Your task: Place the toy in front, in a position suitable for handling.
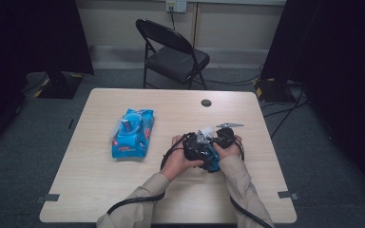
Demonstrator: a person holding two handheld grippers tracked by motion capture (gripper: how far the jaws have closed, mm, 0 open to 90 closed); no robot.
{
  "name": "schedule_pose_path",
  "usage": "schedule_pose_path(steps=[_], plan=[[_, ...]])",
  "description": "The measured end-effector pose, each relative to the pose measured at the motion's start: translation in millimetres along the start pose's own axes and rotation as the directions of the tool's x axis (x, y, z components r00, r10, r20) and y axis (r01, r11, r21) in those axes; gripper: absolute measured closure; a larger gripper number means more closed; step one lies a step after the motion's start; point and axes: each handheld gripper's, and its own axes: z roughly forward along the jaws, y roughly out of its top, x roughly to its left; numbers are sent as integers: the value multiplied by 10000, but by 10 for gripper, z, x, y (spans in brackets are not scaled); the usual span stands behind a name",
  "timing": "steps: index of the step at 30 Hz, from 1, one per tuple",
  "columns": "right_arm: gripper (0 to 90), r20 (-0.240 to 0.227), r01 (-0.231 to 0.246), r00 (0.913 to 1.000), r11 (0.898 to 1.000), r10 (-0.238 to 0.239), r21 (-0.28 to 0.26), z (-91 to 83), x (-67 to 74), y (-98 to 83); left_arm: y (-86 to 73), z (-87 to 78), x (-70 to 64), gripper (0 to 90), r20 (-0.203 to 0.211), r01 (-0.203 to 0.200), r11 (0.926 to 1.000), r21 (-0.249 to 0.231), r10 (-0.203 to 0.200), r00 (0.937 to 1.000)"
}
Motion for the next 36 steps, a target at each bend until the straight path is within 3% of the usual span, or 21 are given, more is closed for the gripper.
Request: schedule_pose_path(steps=[13, 21, 25, 36], plan=[[877, -289, 56, 9996, 10000, -55, 51, -117, -49, -95, -1, 6, -6, 0, -23, 15, 10000, -44, -15, 10000], [878, -603, -209, 9979, 9997, 215, 120, -220, -94, -182, 3, 7, -5, 0, -26, 12, 10000, -29, -12, 10000], [878, -627, 47, 9980, 9997, -32, 241, -262, -98, -200, 5, 8, -8, 0, -34, 35, 10000, -13, -35, 10000], [877, -908, -31, 9959, 9997, 52, 225, -363, -148, -289, 12, 8, -32, 0, 27, -18, 10000, 25, 18, 10000]])
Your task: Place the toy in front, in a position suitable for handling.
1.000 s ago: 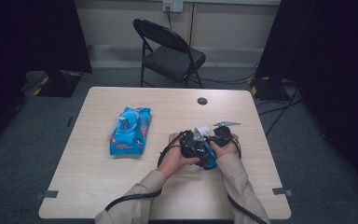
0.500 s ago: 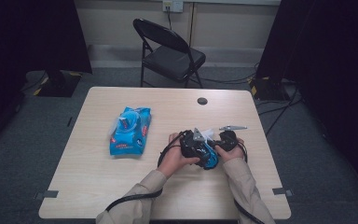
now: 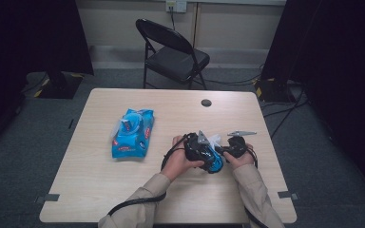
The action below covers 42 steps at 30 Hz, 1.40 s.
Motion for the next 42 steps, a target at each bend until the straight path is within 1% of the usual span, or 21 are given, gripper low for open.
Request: schedule_pose_path(steps=[2, 8, 10, 13, 17, 22, 27, 33, 36, 42], plan=[[878, -51, -37, 10000, 10000, 36, -16, -15, -8, -15, 3, -1, -7, 0, 33, -7, 10000, 39, 6, 10000], [877, -54, 92, 9999, 10000, -92, 30, -62, -20, -47, 7, 0, -9, 0, 44, -25, 10000, 55, 25, 10000], [877, -101, 19, 9999, 10000, -19, 28, -83, -29, -64, 4, -1, -7, 0, 49, -28, 10000, 49, 27, 10000], [877, -115, 68, 9999, 10000, -68, 41, -120, -31, -93, 8, 1, -11, 0, 41, -23, 10000, 59, 22, 10000], [877, -95, 62, 9999, 10000, -63, -64, -166, -30, -146, 15, -3, -13, 0, 35, -70, 9999, 151, 69, 10000], [877, -111, -28, 9999, 9998, 26, -185, -225, -33, -211, 16, -2, -18, 0, 49, -70, 9999, 139, 69, 10000], [877, -132, -15, 9999, 9997, 12, -251, -282, -39, -268, 18, 2, -20, 0, 50, -55, 9999, 124, 54, 10000], [877, -129, 42, 9999, 9996, -46, -261, -343, -37, -321, 24, 2, -25, 0, 87, -101, 9998, 169, 99, 9999], [877, -171, -76, 9998, 9997, 72, -241, -370, -41, -342, 26, 1, -31, 0, 90, -131, 9997, 210, 129, 9999], [877, -143, 27, 9999, 9998, -29, -200, -440, -39, -397, 31, 0, -26, 0, 101, -108, 9996, 256, 106, 9999]])
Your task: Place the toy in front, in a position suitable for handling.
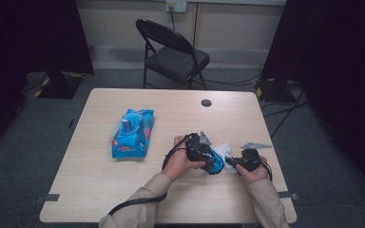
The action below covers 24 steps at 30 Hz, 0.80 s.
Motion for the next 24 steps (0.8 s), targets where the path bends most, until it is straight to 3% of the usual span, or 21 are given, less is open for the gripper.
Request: schedule_pose_path(steps=[19, 24], plan=[[880, -299, 214, 9994, 9987, -200, 462, -180, 75, -126, 5, 2, -3, 0, 4, 29, 10000, 29, -29, 10000], [882, 11, -89, 10000, 9997, 90, -205, -282, 24, -101, 0, 0, -3, 0, -7, -12, 10000, 12, 12, 10000]])
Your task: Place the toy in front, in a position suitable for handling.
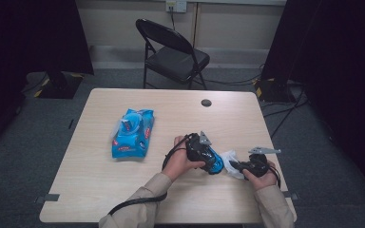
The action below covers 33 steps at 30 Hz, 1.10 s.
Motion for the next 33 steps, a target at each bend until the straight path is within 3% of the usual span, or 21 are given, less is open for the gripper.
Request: schedule_pose_path(steps=[6, 8, 15, 24, 33], plan=[[882, 70, -298, 9995, 9969, 304, -724, -71, -51, 152, 2, 0, 0, 0, 6, 13, 10000, 11, -13, 10000], [882, 306, -214, 9992, 9951, 245, -967, -69, -53, 235, -6, 4, -2, 0, -23, 13, 10000, -92, -14, 10000], [882, 632, -375, 9968, 9853, 486, -1668, 41, -75, 484, -20, 1, -3, 0, 3, 23, 9998, -174, -23, 10000], [881, 1004, -356, 9937, 9893, 502, -1417, 469, -24, 709, -37, 2, 0, 0, 30, 10, 9994, -334, -9, 10000], [878, 1432, 114, 9897, 9994, -65, -340, 911, 116, 766, -47, 1, 4, 0, 48, -20, 9991, -416, 22, 10000]])
